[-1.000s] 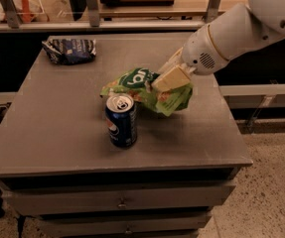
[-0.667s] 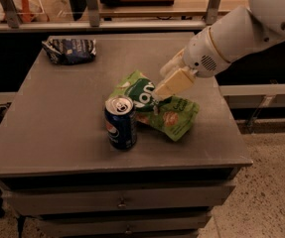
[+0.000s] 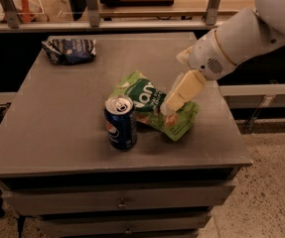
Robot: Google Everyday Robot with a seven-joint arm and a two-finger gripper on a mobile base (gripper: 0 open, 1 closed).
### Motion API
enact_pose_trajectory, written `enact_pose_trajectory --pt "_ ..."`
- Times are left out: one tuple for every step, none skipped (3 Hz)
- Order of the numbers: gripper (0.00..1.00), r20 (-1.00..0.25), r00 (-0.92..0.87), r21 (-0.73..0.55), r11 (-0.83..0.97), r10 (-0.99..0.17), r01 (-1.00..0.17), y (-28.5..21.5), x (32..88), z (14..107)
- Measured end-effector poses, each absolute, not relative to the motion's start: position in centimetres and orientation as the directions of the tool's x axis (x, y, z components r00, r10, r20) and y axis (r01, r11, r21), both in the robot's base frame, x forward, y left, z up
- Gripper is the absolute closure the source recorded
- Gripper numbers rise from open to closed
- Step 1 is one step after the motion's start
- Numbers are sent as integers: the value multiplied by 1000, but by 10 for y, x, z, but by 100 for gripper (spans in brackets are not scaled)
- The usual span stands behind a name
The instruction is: Move green rice chip bag near pepsi can
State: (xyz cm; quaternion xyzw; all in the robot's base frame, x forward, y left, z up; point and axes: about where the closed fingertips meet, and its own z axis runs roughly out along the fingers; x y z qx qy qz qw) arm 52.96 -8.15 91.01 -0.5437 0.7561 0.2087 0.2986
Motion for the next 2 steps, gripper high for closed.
enact_pose_trajectory --pt "0 -676 -228 -3 312 -701 -950 -91 526 912" --pt "0 -662 -218 -1 291 -717 -957 -102 520 915"
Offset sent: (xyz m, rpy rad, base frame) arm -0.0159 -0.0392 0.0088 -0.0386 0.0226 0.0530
